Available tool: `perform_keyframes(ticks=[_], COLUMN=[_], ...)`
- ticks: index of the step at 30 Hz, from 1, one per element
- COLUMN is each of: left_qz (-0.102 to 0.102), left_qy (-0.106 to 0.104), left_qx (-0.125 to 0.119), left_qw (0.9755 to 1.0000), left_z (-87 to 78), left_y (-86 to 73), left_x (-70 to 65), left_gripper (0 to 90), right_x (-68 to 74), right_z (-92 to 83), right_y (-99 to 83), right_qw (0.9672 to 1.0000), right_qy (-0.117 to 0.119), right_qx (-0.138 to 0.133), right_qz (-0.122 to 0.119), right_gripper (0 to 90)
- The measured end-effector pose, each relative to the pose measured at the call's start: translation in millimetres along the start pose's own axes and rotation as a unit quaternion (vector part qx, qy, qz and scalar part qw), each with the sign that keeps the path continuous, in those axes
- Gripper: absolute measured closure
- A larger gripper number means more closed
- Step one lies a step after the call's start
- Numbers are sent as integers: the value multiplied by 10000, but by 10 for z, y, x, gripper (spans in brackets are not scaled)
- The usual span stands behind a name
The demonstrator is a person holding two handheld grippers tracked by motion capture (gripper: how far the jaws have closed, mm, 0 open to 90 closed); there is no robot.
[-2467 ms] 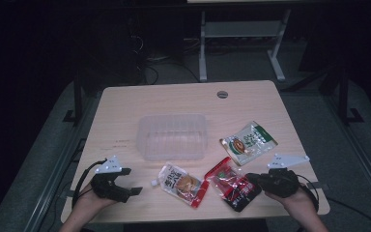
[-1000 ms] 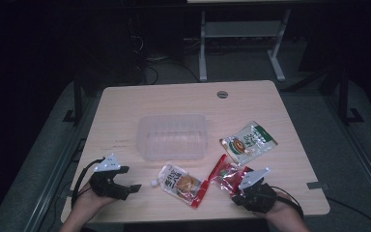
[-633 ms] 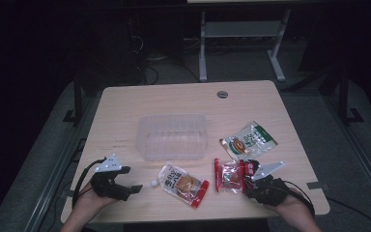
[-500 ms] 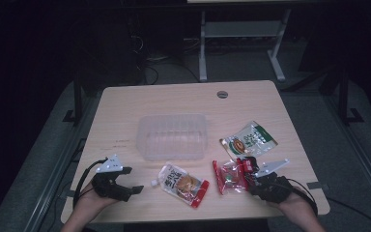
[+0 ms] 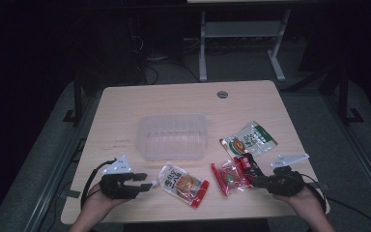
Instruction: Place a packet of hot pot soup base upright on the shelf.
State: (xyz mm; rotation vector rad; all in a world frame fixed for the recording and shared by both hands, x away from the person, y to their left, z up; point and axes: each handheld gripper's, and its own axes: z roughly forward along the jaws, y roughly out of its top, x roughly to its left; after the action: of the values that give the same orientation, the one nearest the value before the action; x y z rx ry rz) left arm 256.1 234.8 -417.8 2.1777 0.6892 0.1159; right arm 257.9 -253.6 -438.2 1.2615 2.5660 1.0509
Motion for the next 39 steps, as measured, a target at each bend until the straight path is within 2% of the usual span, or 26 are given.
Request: perform_keyframes(ticks=[4,6,7,14,20,25,30,39], left_qz=[187,261,297,561,759,1026,1049,946], left_qy=[-258,-333,-379,-565,-732,-869,-902,-975], left_qx=[192,269,290,195,57,132,83,-19], left_qw=[9993,9987,9984,9966,9944,9908,9903,9907], left_z=[150,213,246,466,677,901,1096,1467], left_y=[131,180,207,403,610,748,868,1033], left_x=[-91,-117,-130,-242,-338,-437,-501,-546], left_gripper=[799,861,889,895,895,895,895,895], right_x=[-59,-75,-91,-120,-193,-242,-266,-273], right_z=[-37,-56,-54,-50,-33,-25,-25,-29], right_y=[1,5,3,25,58,36,19,-17], right_qw=[9997,9995,9992,9988,9978,9972,9968,9963], right_qy=[-160,-204,-240,-302,-411,-427,-482,-517], right_qx=[-162,-205,-283,-368,-482,-520,-518,-560], right_qz=[22,157,138,121,207,316,361,397], right_gripper=[643,595,564,475,405,386,379,375])
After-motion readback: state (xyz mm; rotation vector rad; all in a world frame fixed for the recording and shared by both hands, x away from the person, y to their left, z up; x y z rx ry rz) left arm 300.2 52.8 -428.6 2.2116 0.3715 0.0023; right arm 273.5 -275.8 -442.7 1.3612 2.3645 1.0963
